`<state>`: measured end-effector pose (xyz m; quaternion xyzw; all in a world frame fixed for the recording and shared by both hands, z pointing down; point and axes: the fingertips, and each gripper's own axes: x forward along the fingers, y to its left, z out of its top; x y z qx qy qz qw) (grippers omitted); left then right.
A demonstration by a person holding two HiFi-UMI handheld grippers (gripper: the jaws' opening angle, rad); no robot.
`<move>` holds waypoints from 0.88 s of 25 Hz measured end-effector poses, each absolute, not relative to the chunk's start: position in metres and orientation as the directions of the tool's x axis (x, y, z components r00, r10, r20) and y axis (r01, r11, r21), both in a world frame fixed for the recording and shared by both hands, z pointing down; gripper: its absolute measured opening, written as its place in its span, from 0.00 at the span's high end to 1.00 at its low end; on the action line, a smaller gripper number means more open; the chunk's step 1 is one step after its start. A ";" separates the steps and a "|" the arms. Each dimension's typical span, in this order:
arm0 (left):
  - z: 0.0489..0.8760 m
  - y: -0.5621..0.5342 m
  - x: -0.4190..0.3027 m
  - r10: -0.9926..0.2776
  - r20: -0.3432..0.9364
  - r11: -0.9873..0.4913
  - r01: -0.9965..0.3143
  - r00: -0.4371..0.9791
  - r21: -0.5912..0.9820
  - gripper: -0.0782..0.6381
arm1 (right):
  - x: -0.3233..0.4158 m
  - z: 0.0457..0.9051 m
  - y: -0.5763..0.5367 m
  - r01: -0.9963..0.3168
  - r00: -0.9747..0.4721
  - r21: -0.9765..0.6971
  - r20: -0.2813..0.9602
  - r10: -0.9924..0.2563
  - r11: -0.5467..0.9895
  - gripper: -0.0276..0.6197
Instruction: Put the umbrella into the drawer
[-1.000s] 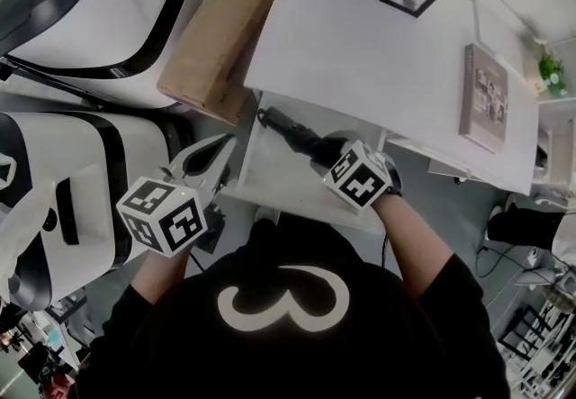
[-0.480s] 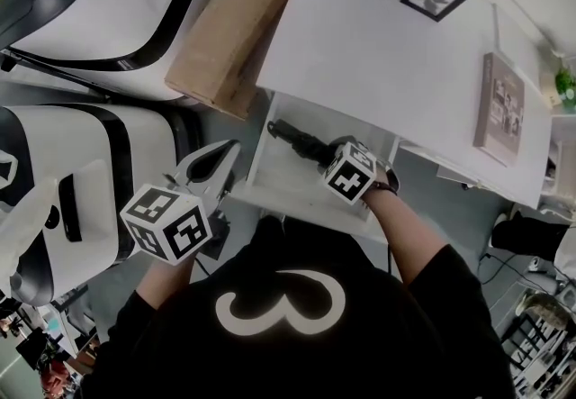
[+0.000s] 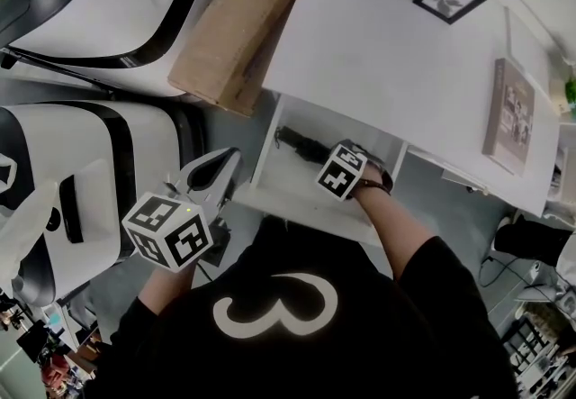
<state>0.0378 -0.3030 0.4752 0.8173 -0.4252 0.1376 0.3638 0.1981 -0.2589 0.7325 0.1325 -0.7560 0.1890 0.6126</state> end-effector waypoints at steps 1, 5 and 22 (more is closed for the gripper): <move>0.477 -0.303 0.038 -0.593 0.537 -0.372 -0.796 0.600 0.478 0.88 | 0.199 0.737 -0.259 -0.429 -0.204 -0.119 0.978 0.033 0.896 0.63; 0.482 -0.302 0.038 -0.583 0.547 -0.368 -0.796 0.600 0.480 0.88 | 0.201 0.751 -0.259 -0.416 -0.163 -0.096 0.986 0.030 0.904 0.63; 0.479 -0.298 0.042 -0.551 0.532 -0.412 -0.765 0.642 0.496 0.88 | 0.190 0.740 -0.261 -0.447 -0.245 -0.093 0.969 -0.022 0.890 0.50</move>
